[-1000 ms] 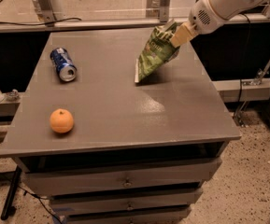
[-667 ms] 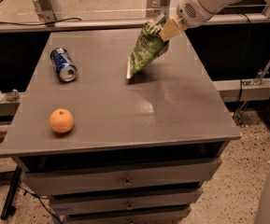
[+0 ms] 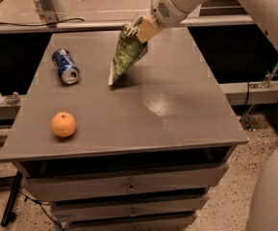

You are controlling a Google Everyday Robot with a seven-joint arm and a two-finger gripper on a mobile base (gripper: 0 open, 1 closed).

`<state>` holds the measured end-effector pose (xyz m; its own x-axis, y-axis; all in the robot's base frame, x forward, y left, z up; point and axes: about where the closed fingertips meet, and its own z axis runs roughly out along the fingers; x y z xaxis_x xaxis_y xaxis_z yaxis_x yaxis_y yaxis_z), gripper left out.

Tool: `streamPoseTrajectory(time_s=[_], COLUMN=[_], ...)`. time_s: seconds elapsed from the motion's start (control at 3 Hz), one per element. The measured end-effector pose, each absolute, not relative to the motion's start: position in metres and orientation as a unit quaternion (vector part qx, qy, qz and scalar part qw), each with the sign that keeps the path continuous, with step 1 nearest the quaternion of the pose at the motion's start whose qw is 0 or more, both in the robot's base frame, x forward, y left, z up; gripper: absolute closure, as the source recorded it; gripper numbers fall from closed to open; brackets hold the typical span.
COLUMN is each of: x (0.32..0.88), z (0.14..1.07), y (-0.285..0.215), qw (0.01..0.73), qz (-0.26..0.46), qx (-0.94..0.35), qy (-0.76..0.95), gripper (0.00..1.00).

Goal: Move green jalapeno chip bag near pepsi can

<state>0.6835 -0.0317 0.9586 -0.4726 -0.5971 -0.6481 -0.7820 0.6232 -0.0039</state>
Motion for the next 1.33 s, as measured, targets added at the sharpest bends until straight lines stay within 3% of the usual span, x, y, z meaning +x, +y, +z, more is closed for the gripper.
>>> streamPoseTrajectory(time_s=[0.67, 1.33], x=[0.665, 0.653], z=[0.948, 0.93], y=[0.036, 0.059], qw=[0.312, 0.303], qz=[0.161, 0.144], qx=[-0.443, -0.463], qy=[0.825, 0.82], gripper=[1.0, 1.0])
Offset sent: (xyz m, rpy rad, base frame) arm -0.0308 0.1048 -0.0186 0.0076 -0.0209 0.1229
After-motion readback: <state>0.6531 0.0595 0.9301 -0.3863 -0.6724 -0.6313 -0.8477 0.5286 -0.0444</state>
